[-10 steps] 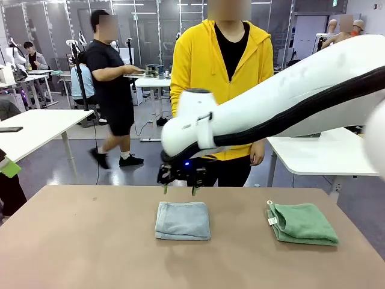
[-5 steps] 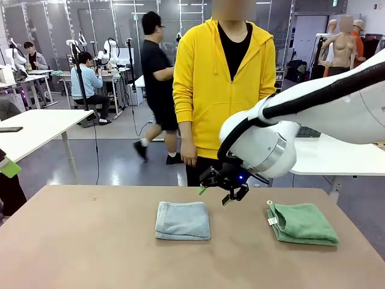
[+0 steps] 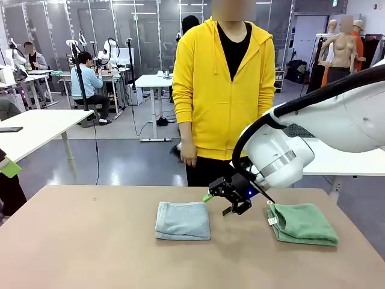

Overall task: Fold the towels and place them in the basket.
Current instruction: Stack the folded Towel with hook on the right side of the table.

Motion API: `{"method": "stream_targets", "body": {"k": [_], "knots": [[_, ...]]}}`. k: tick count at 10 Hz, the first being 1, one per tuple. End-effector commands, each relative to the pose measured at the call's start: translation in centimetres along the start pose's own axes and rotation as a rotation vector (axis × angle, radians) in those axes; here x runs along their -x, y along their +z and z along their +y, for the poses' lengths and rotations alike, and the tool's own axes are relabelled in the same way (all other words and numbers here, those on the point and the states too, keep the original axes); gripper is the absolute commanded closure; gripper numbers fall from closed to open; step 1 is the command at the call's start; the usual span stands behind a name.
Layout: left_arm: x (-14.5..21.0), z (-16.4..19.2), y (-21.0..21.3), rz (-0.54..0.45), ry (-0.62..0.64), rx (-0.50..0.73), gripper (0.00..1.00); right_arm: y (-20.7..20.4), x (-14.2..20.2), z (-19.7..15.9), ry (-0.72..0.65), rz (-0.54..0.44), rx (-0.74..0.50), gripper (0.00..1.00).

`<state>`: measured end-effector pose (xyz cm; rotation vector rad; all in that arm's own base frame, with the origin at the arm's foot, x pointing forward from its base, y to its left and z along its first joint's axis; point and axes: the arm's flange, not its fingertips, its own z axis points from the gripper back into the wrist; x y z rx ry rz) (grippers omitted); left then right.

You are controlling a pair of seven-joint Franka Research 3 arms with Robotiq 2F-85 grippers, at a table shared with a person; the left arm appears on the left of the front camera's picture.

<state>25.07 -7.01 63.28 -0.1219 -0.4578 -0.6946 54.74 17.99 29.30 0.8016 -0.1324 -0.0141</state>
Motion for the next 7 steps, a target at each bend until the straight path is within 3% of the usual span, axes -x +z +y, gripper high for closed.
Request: {"method": "stream_targets", "body": {"k": [1, 7], "knots": [[-0.1, 0.0, 0.0, 0.001, 0.001, 0.0, 0.0, -1.0, 0.1, -0.9, 0.007, -0.007, -0.045, 0.0], [-0.1, 0.0, 0.0, 0.001, 0.001, 0.0, 0.0, -4.6, -0.6, -0.2, -0.012, 0.012, -0.066, 0.0]]}}
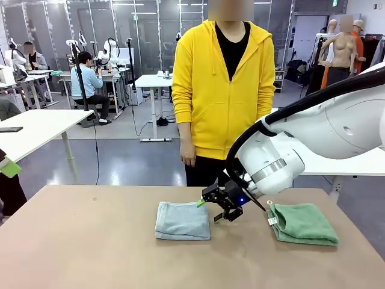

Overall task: Fold the towels and place them in the basket.
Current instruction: Stack the folded Towel with hook on the right side of the table.

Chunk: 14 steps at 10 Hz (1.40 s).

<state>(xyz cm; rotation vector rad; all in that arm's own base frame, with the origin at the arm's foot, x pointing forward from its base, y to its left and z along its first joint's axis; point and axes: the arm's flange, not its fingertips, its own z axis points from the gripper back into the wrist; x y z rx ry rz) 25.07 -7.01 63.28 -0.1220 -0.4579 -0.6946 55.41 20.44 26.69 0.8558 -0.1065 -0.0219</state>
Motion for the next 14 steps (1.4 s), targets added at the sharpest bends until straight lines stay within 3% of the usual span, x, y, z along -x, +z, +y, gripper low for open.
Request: {"method": "stream_targets", "body": {"k": [1, 5, 8, 9, 10, 14], "knots": [[-0.1, 0.0, 0.0, 0.001, 0.001, 0.0, 0.0, -1.7, -0.6, 0.1, 0.006, 0.0, -0.012, 0.0], [-0.1, 0.0, 0.0, 0.001, 0.001, 0.0, 0.0, -3.2, -0.6, 0.9, -0.007, 0.007, -0.001, 0.0], [-0.1, 0.0, 0.0, 0.001, 0.001, 0.0, 0.0, -4.1, -0.1, 0.8, -0.005, 0.001, 0.006, 0.92], [-0.1, 0.0, 0.0, 0.001, 0.001, 0.0, 0.0, -4.1, 0.2, 0.9, -0.003, -0.006, 0.005, 0.65], [-0.1, 0.0, 0.0, 0.001, 0.001, 0.0, 0.0, -4.1, 0.3, 0.9, -0.005, -0.011, 0.005, 1.0], [-0.1, 0.0, 0.0, 0.001, 0.001, 0.0, 0.0, -4.1, 1.0, 1.7, 0.004, -0.027, 0.013, 1.0]]}}
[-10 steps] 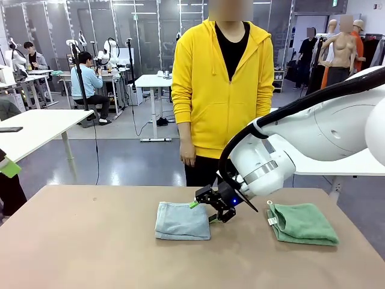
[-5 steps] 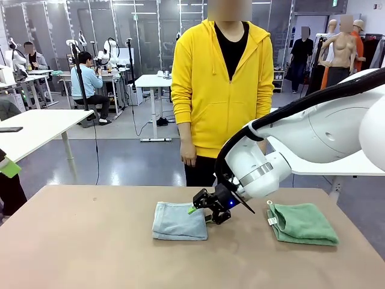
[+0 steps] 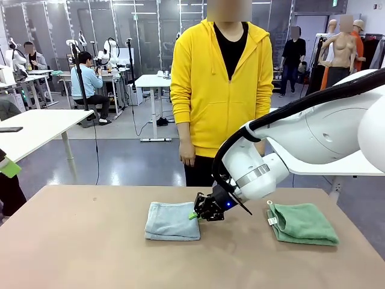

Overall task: Fold the towels and place them in the basket.
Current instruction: Stack the folded Towel with hook on the right side of the table.

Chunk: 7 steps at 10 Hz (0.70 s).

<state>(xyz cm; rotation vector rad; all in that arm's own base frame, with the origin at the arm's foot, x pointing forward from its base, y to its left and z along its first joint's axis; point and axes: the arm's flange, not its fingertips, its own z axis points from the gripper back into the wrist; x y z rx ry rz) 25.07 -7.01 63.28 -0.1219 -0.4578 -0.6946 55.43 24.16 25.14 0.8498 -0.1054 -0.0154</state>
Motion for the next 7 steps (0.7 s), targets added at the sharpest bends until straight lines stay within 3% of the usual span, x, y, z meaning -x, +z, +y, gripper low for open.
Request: {"method": "stream_targets", "body": {"k": [1, 6, 7], "knots": [[-0.1, 0.0, 0.0, 0.001, 0.001, 0.0, 0.0, -0.1, 1.0, 0.8, 0.002, -0.04, 0.017, 1.0], [-0.1, 0.0, 0.0, 0.001, 0.001, 0.0, 0.0, -0.3, 1.9, 1.7, -0.029, -0.048, 0.02, 1.0], [-0.1, 0.0, 0.0, 0.001, 0.001, 0.0, 0.0, -0.2, 0.8, 0.8, 0.002, -0.034, 0.029, 1.0]]}}
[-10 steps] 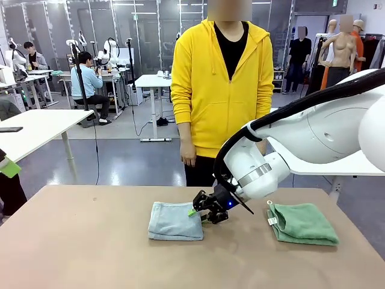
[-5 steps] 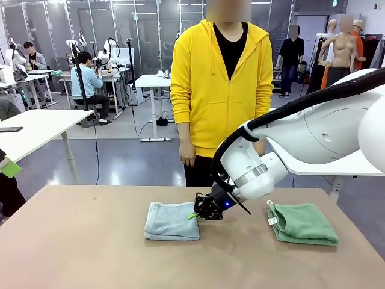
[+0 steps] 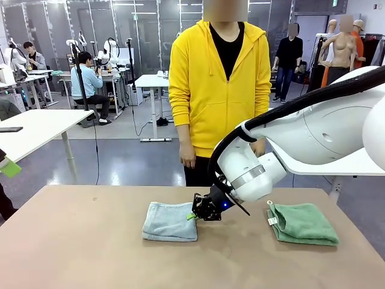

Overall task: Fold the towels and place them in the basket.
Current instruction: Stack the folded Towel with hook on the right side of the table.

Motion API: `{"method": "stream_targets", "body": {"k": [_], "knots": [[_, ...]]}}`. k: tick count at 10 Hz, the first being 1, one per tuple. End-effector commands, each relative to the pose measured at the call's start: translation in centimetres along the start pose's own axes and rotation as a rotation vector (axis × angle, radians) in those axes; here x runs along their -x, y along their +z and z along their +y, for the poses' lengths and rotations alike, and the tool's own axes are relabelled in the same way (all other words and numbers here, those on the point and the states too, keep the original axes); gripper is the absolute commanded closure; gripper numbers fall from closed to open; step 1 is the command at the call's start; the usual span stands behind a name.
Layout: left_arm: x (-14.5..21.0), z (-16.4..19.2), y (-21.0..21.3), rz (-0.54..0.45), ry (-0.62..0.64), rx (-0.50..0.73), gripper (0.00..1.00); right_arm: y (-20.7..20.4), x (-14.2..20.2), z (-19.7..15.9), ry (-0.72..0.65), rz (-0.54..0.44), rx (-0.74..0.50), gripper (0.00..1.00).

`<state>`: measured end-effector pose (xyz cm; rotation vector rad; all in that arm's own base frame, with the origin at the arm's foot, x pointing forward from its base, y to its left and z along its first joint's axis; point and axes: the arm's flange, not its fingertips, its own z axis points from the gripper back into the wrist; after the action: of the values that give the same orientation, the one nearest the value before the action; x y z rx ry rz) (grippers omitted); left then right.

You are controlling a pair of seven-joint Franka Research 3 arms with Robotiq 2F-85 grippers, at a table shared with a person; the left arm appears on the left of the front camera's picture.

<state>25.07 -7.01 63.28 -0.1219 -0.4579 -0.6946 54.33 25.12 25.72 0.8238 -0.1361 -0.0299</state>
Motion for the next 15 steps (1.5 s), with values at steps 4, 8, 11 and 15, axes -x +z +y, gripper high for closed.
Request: {"method": "stream_targets", "body": {"k": [4, 8, 11, 15], "knots": [[-0.1, 0.0, 0.0, 0.001, 0.001, 0.0, 0.0, 0.0, -0.2, -0.3, 0.001, -0.001, 0.003, 1.0], [-0.1, 0.0, 0.0, 0.001, 0.001, 0.0, 0.0, 8.7, 0.7, 5.3, 0.155, -0.06, 0.084, 0.95], [-0.1, 0.0, 0.0, 0.001, 0.001, 0.0, 0.0, 13.2, 1.0, 5.9, 0.223, -0.048, 0.173, 0.95], [-0.1, 0.0, 0.0, 0.001, 0.001, 0.0, 0.0, 20.9, 0.9, 3.2, 0.34, -0.08, 0.271, 0.95]]}}
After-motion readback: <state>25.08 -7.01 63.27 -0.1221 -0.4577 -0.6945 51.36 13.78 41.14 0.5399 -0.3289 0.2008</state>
